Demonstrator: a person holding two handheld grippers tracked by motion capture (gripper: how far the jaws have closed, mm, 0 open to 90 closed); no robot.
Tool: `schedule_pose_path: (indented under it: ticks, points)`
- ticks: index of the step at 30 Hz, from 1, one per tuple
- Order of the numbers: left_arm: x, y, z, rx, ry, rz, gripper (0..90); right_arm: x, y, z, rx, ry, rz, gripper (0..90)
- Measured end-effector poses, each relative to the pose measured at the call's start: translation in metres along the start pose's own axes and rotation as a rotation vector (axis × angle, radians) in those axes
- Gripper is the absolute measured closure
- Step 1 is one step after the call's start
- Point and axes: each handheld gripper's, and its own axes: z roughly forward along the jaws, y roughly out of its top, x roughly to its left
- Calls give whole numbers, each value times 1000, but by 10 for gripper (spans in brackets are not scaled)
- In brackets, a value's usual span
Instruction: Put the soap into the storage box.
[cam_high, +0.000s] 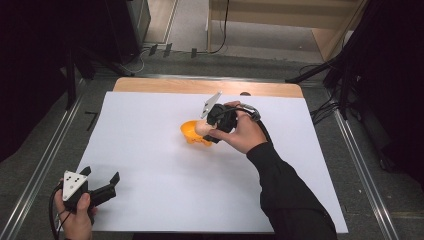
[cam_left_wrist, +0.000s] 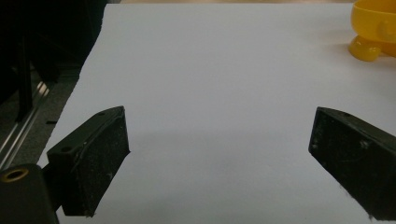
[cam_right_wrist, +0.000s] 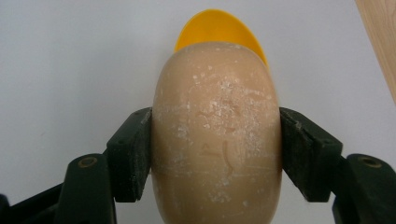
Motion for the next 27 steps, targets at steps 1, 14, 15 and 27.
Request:
schedule_pose_path:
  ticks: [1,14,15,27]
  points:
    - [0,0,0,0,0,0,55,0,1,0,1,-1,2,335]
    - [0,0,0,0,-1,2,55,-7,8,11,9,9,22,335]
    - [0,0,0,0,-1,3,55,-8,9,12,10,8,18,335]
    - [-1,0,0,-3,0,3,57,-18,18,17,23,13,39,335]
